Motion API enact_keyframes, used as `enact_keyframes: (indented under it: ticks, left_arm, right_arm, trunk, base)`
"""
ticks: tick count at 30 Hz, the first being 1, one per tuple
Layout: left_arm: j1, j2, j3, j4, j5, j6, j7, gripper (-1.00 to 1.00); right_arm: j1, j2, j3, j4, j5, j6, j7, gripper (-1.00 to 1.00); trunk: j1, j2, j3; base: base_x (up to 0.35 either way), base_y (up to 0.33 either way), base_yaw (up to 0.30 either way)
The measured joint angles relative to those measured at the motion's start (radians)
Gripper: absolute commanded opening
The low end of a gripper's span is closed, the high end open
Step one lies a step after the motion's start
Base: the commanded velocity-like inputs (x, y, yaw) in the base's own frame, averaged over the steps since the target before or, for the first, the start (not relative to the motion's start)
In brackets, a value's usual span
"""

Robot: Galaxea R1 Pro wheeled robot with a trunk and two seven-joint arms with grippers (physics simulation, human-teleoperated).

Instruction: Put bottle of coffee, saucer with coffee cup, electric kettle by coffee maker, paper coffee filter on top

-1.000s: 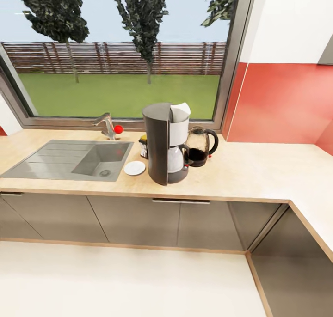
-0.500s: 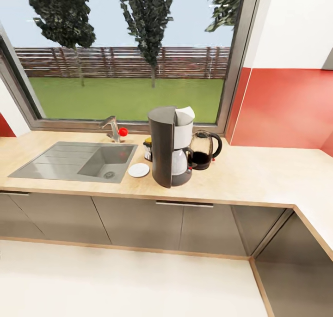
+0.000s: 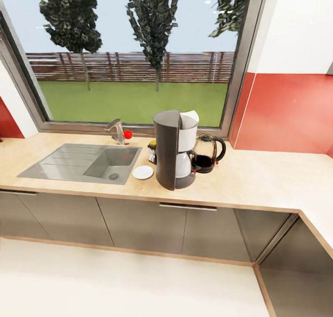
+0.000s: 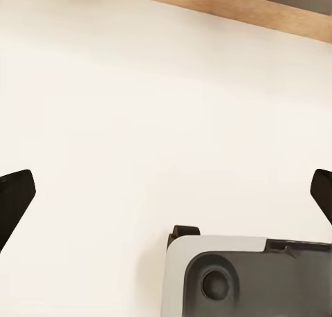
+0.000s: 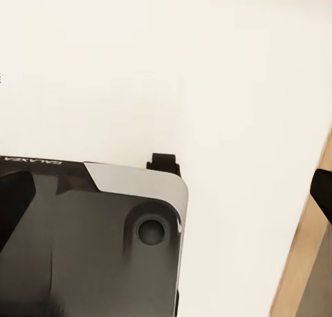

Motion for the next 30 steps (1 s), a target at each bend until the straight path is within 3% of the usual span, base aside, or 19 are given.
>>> enact_keyframes:
  ticks: [30]
  left_arm:
    - [-0.001,0.000,0.000,0.000,0.000,0.001,0.000,1.00]
  right_arm:
    - [0.000,0.000,0.000,0.000,-0.001,0.000,-0.001,1.00]
  trunk:
    - [0.000,0.000,0.045]
  base:
    - [0.000,0.000,0.081]
